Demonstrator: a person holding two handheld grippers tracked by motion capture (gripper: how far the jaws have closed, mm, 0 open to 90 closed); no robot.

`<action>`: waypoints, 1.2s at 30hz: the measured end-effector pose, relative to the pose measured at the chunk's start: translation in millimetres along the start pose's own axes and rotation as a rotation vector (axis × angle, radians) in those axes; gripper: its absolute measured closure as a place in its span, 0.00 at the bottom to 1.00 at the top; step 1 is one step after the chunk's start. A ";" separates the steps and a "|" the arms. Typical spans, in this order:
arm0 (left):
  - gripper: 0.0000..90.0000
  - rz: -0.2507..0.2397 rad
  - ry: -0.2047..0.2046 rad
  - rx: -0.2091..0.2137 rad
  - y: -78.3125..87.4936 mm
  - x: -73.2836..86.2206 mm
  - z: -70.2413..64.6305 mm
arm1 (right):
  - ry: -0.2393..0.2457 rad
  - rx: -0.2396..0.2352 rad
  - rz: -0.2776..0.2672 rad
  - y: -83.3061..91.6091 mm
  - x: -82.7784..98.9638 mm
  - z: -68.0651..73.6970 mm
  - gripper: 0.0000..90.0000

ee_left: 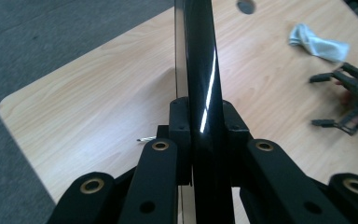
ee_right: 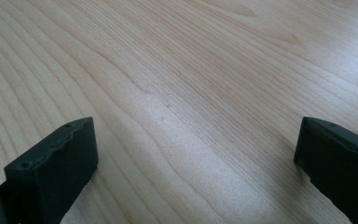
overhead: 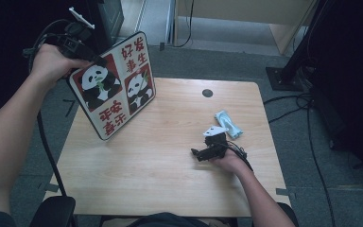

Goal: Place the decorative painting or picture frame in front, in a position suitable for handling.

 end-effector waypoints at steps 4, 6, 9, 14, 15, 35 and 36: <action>0.89 -0.025 -0.025 0.022 6.1 1.8 -15.5 | 0.000 0.000 0.001 0.6 0.6 -0.6 0.00; 0.89 -0.031 -0.046 0.026 7.5 3.5 -23.6 | -0.001 -0.001 0.002 0.9 1.1 -1.0 0.00; 0.89 -0.041 -0.051 0.048 7.4 6.5 -34.4 | 0.000 0.000 -0.001 1.2 1.4 -2.0 0.00; 0.89 -0.059 -0.084 0.065 7.6 11.9 -50.7 | -0.001 0.001 -0.002 3.3 3.6 -5.8 0.00; 0.89 -0.060 -0.090 0.067 7.3 12.9 -54.6 | 0.001 -0.001 0.000 3.8 4.2 -6.6 0.00; 0.89 -0.044 -0.195 0.130 -10.5 30.7 -109.3 | -0.009 0.011 -0.003 9.3 10.3 -17.6 0.00; 0.88 -0.042 -0.206 0.131 -11.0 31.6 -112.0 | -0.011 0.010 -0.001 9.6 10.7 -18.0 0.00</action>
Point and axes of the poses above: each handheld gripper's, and its own axes: y roughly backward along the jaws, x roughly out of its underside, z roughly to its left, the point moved 7 cm from there along -y, roughly forward along the jaws, and after that the axes turned 4 degrees about z, right-handed, at the moved point
